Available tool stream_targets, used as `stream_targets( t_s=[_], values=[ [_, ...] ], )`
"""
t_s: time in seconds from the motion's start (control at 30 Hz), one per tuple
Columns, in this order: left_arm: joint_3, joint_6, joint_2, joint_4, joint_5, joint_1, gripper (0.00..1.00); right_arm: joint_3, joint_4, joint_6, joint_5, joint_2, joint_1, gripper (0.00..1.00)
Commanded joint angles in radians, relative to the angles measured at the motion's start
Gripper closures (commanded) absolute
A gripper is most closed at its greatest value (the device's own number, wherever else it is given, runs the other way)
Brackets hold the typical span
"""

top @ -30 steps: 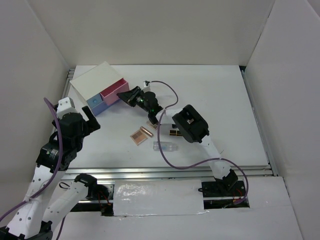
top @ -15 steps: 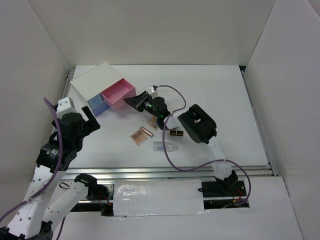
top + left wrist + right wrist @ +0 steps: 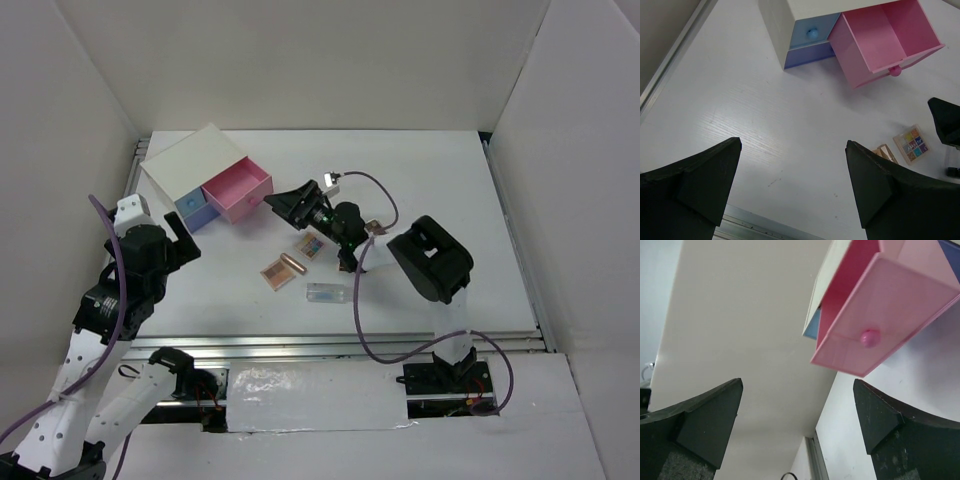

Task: Organize the makeup

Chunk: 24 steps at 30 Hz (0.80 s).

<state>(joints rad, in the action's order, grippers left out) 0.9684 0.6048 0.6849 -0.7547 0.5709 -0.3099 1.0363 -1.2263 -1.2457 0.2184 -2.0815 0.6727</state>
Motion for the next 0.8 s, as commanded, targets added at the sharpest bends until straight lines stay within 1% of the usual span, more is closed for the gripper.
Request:
stream_targets(
  t_s=[0.0, 0.03, 0.07, 0.1, 0.13, 0.17, 0.2, 0.23, 0.27, 0.3, 0.33, 0.37, 0.4, 0.5, 0.53, 0.6, 0.63, 0.67, 0.7, 0.73, 0.77],
  values=[
    [0.016, -0.011, -0.007, 0.031, 0.014, 0.005, 0.01, -0.090, -0.026, 0.093, 0.001, 0.153, -0.010, 0.00],
    [0.016, -0.011, -0.008, 0.031, 0.014, 0.005, 0.01, -0.128, 0.017, 0.123, -0.005, 0.213, -0.010, 0.00],
    [0.016, -0.010, -0.008, 0.031, 0.015, 0.005, 0.01, -0.142, 0.128, 0.155, -0.007, 0.245, -0.010, 0.00],
    [0.016, -0.010, -0.008, 0.029, 0.014, 0.005, 0.01, -0.162, 0.195, 0.239, -0.010, 0.279, -0.009, 0.00],
    [0.016, -0.011, -0.008, 0.029, 0.011, 0.005, 0.01, -0.163, 0.271, 0.285, -0.028, 0.346, -0.005, 0.00],
    [0.016, -0.011, -0.007, 0.029, 0.009, 0.005, 0.01, -0.159, 0.447, 0.337, -0.039, 0.377, -0.004, 0.00],
    [0.016, -0.011, -0.007, 0.031, 0.010, 0.005, 0.01, -0.145, 0.537, 0.432, -0.054, 0.412, 0.002, 0.00],
    [0.016, -0.013, -0.008, 0.031, 0.006, 0.005, 0.01, -0.140, 0.698, 0.478, -0.103, 0.478, 0.005, 0.00],
    [0.018, -0.014, -0.007, 0.031, 0.004, 0.005, 0.01, -0.127, 0.788, 0.553, -0.138, 0.542, 0.013, 0.00],
    [0.018, -0.014, -0.007, 0.031, 0.004, 0.005, 0.00, -0.124, 0.867, 0.583, -0.177, 0.573, 0.013, 0.00],
    [0.018, -0.014, -0.010, 0.031, 0.003, 0.005, 0.01, -0.124, 0.990, 0.606, -0.253, 0.602, 0.019, 0.00],
    [0.016, -0.016, -0.013, 0.031, 0.001, 0.005, 0.01, -0.128, 1.051, 0.633, -0.290, 0.629, 0.021, 0.00],
    [0.016, -0.016, -0.015, 0.032, -0.002, 0.005, 0.00, -0.128, 1.158, 0.644, -0.313, 0.676, 0.022, 0.00],
    [0.015, -0.017, -0.022, 0.035, -0.005, 0.005, 0.01, -0.104, 1.341, 0.652, -0.439, 0.732, 0.030, 0.00],
    [0.015, -0.019, -0.025, 0.035, -0.009, 0.005, 0.01, -0.101, 1.443, 0.641, -0.508, 0.741, 0.037, 0.00],
    [0.013, -0.022, -0.025, 0.038, -0.012, 0.005, 0.01, -0.093, 1.565, 0.626, -0.566, 0.765, 0.059, 0.00],
    [0.013, -0.022, -0.025, 0.038, -0.014, 0.005, 0.01, -0.091, 1.603, 0.585, -0.597, 0.770, 0.091, 0.00],
    [0.013, -0.022, -0.024, 0.040, -0.017, 0.005, 0.01, -0.073, 1.699, 0.537, -0.702, 0.771, 0.111, 0.00],
    [0.013, -0.023, -0.024, 0.038, -0.017, 0.005, 0.01, -0.065, 1.737, 0.478, -0.759, 0.773, 0.132, 0.00],
    [0.015, -0.022, -0.019, 0.040, -0.020, 0.005, 0.00, -0.064, 1.760, 0.380, -0.807, 0.775, 0.181, 0.00],
    [0.016, -0.023, -0.018, 0.038, -0.022, 0.006, 0.01, -0.071, 1.784, 0.343, -0.879, 0.782, 0.209, 0.00]
  ],
)
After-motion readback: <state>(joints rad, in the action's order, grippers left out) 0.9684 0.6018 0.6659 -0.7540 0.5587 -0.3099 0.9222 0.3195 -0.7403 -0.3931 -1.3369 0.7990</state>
